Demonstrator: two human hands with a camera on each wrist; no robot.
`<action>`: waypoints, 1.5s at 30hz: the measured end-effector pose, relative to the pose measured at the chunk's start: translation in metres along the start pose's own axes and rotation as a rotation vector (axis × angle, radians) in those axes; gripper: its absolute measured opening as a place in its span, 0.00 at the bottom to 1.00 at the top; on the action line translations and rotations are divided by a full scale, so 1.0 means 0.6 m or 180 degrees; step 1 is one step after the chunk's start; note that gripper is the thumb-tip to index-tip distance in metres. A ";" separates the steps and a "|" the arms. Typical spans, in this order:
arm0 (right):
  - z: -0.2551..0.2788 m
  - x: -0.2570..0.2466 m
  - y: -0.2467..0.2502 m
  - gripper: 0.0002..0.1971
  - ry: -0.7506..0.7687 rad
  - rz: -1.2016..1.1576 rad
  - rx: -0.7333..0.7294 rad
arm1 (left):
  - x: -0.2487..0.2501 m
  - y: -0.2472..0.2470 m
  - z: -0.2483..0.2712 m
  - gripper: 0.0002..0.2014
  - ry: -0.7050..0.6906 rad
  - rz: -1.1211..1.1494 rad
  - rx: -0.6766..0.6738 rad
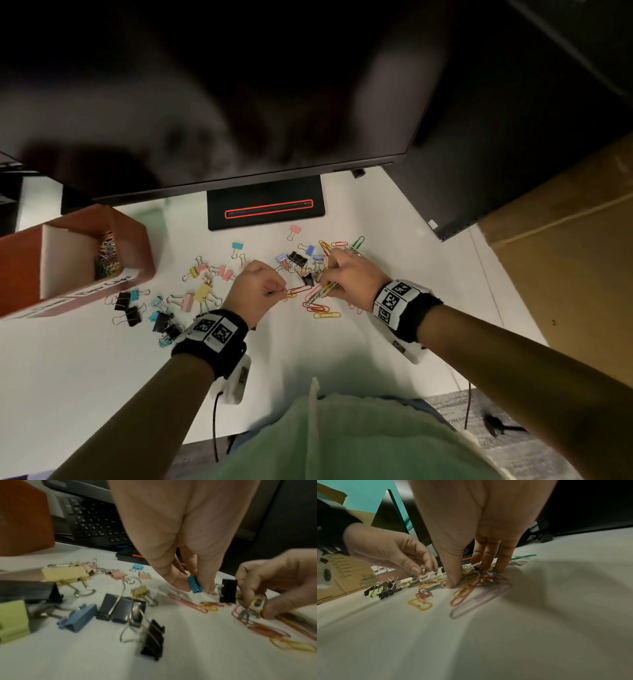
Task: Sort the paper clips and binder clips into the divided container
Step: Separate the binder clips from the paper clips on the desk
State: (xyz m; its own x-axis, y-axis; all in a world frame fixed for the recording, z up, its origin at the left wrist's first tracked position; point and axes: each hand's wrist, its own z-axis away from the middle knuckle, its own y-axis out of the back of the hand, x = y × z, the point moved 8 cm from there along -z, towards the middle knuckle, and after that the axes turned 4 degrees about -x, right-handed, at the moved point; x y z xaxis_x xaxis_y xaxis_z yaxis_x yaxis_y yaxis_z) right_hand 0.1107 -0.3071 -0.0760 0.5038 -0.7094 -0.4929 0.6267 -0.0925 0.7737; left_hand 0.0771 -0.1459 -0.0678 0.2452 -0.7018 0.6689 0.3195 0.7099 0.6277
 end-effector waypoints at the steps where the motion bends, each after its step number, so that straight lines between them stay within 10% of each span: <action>1: 0.001 0.001 0.001 0.11 0.0021 -0.0020 0.0016 | -0.001 0.011 0.002 0.05 0.0033 0.0145 0.0060; 18: 0.018 0.020 0.008 0.12 -0.0039 -0.0044 -0.0101 | -0.023 0.071 0.023 0.11 -0.0153 -0.0619 0.0567; 24: 0.018 0.025 0.008 0.13 -0.0103 -0.0026 -0.0167 | 0.005 -0.022 0.019 0.19 -0.0414 -0.1083 -0.0391; 36: 0.021 0.039 0.018 0.12 -0.0211 -0.0067 -0.0110 | -0.015 -0.028 -0.024 0.05 0.0095 -0.1149 -0.0469; 45: 0.041 0.056 0.020 0.14 -0.0320 -0.0235 -0.0197 | 0.033 -0.049 0.008 0.04 -0.0564 -0.0945 -0.0457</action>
State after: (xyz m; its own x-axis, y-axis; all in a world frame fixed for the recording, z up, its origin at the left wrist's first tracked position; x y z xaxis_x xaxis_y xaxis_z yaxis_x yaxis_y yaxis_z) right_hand 0.1206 -0.3492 -0.0739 0.3948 -0.7690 -0.5027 0.6968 -0.1059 0.7094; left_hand 0.0681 -0.1802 -0.0713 -0.0357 -0.8456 0.5326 0.4812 0.4526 0.7508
